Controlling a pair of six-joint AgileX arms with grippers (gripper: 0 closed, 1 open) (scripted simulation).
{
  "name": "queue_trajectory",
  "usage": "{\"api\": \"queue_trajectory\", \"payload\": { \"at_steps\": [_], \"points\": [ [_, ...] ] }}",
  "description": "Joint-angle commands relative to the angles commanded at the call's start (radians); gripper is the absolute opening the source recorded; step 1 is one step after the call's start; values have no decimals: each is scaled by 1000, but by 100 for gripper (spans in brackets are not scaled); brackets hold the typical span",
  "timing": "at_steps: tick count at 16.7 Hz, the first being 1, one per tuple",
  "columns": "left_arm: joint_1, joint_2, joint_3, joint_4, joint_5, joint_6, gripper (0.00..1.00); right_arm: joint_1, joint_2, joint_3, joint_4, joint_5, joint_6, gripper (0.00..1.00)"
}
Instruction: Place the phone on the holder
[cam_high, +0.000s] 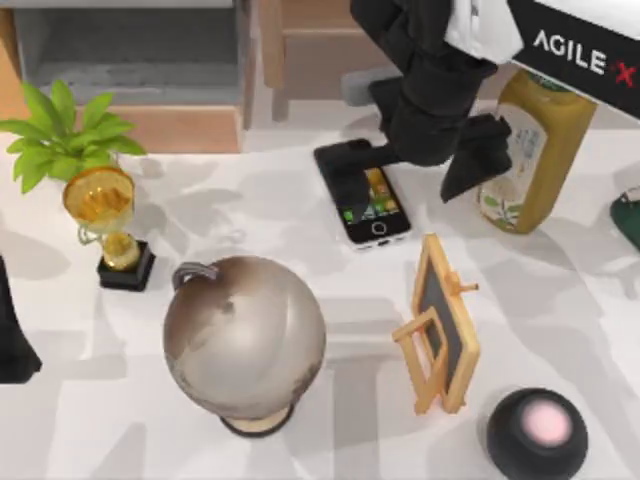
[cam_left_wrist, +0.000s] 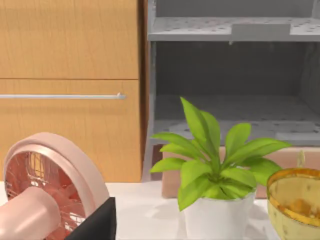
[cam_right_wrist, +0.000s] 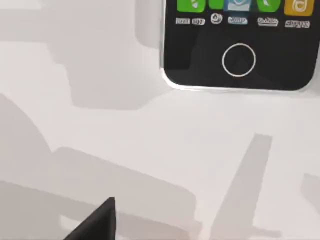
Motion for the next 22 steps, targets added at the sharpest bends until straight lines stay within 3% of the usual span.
{"api": "queue_trajectory", "payload": {
  "at_steps": [4, 8, 15, 22],
  "points": [
    [0, 0, 0, 0, 0, 0, 100, 7, 247, 324, -59, 52, 17, 100],
    [0, 0, 0, 0, 0, 0, 100, -4, 342, 490, -57, 94, 25, 100],
    [0, 0, 0, 0, 0, 0, 100, -3, 350, 505, -50, 98, 26, 100],
    [0, 0, 0, 0, 0, 0, 100, -13, 470, 449, 129, 100, 21, 100]
  ]
}}
